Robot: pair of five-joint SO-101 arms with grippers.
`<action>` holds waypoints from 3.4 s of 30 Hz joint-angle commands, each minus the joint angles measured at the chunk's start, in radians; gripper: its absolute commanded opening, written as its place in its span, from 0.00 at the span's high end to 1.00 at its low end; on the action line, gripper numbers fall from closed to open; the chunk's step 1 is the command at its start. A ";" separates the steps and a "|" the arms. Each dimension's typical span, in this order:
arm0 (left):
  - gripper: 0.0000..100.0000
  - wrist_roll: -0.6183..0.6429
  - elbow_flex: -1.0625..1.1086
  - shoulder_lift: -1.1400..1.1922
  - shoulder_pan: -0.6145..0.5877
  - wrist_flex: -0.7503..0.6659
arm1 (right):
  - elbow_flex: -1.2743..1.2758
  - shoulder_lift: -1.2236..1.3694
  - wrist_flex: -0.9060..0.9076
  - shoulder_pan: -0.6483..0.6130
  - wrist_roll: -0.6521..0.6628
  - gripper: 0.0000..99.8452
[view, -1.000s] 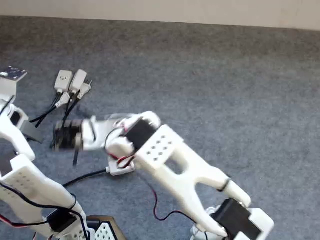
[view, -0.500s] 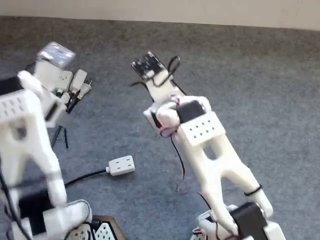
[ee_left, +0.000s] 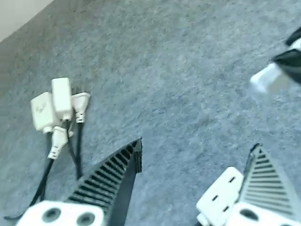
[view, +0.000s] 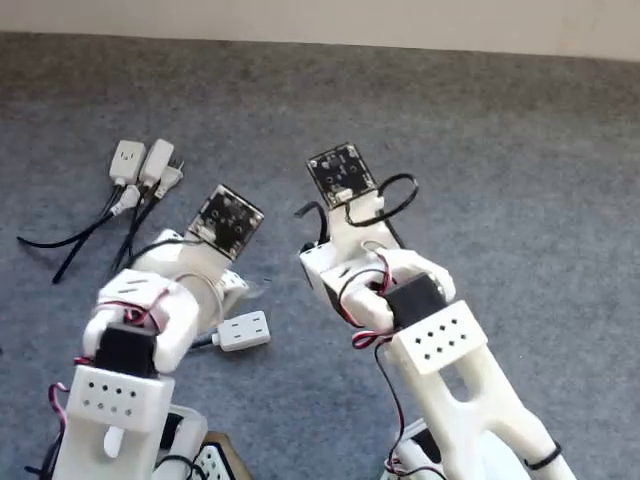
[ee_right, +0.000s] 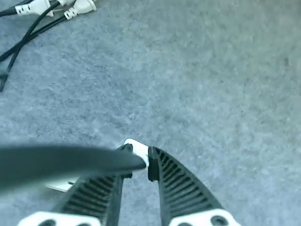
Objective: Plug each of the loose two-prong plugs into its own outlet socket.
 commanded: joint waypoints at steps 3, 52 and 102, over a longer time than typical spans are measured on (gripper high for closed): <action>0.66 0.060 0.051 -0.062 0.077 -0.032 | -0.015 -0.077 0.117 -0.093 -0.071 1.00; 0.66 0.104 0.239 -0.071 0.051 -0.275 | -0.085 -0.143 0.317 -0.127 0.008 1.00; 0.66 -0.037 -1.902 1.986 -1.035 0.374 | -1.129 0.974 0.858 -0.360 -0.462 0.99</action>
